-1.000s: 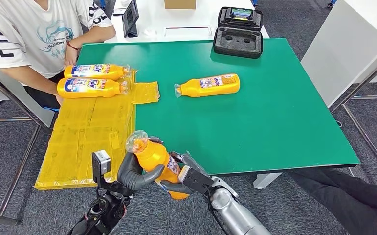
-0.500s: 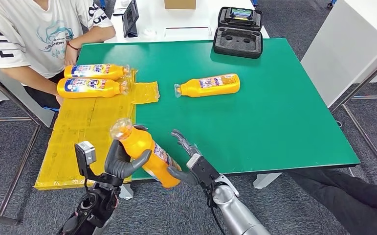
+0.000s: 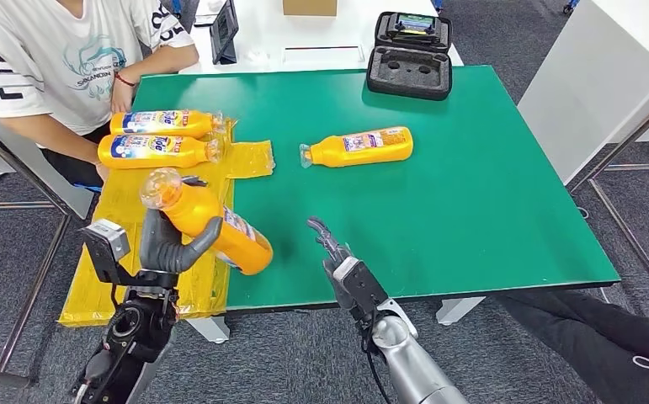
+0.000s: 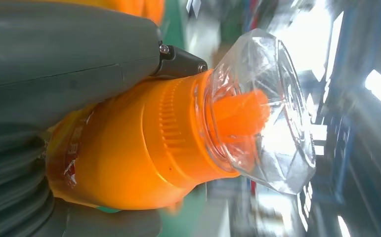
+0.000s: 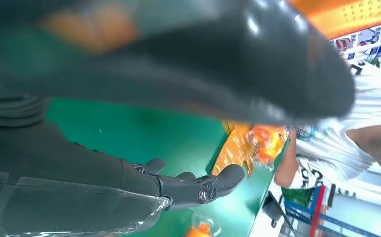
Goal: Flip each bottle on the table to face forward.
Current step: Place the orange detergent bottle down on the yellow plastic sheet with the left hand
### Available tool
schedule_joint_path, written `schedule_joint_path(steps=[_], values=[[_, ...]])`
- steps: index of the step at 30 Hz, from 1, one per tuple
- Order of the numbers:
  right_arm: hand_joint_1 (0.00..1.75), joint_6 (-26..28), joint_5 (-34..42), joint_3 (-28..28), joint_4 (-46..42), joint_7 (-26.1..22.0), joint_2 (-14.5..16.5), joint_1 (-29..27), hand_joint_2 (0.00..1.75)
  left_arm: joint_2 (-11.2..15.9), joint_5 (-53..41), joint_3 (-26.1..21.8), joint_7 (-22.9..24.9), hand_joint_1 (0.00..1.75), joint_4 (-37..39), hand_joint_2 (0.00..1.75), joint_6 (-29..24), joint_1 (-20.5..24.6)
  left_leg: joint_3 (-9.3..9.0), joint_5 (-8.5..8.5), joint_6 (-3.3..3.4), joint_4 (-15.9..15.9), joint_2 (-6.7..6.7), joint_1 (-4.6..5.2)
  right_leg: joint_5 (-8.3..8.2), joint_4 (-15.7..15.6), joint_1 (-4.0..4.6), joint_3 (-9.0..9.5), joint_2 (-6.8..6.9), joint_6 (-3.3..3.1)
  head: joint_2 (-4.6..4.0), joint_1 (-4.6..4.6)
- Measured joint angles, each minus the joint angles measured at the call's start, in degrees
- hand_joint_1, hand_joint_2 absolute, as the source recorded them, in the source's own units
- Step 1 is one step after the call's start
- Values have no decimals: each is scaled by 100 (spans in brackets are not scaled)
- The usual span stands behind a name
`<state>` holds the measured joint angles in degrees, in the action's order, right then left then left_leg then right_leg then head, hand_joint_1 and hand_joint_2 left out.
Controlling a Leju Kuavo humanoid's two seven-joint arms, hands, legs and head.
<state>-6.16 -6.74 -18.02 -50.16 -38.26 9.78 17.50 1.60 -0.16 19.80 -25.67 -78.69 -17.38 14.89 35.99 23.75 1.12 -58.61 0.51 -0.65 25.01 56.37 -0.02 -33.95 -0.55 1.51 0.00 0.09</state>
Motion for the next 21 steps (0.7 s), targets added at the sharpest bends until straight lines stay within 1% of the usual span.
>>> schedule_joint_path(steps=[3,7,11,14,17,21], values=[[0,3,114,76,-276,-30,-19,-80,0,142,-759,-191,-86,175,192,175,-548,335,0,-1,0,0,1,0,0,1,0,0,0,0,0,-1],[0,-43,319,216,-788,11,-56,-219,0,311,-1583,-420,-51,175,596,175,-905,768,0,-1,0,0,0,0,0,3,0,0,0,0,0,-2],[0,-40,524,347,-1321,-32,-108,-379,0,533,-2881,-461,171,175,1174,175,-1258,1150,0,-1,0,0,0,1,0,2,-1,0,-2,0,0,1],[0,-51,624,411,-1638,-46,-166,-470,0,691,-3451,-498,314,175,1675,175,-1254,1428,0,-1,0,0,-5,1,-1,2,-1,-2,-7,0,0,1],[0,-68,655,429,-1827,-64,-217,-527,0,828,-3771,-499,405,175,2196,175,-1162,1678,0,-1,0,0,-5,1,-1,2,-1,-2,-6,0,0,0],[0,-74,654,429,-1913,-132,-260,-546,0,955,-3845,-497,465,175,2841,175,-693,1946,0,-1,0,0,-5,0,-1,3,-1,-1,-6,0,0,0]])
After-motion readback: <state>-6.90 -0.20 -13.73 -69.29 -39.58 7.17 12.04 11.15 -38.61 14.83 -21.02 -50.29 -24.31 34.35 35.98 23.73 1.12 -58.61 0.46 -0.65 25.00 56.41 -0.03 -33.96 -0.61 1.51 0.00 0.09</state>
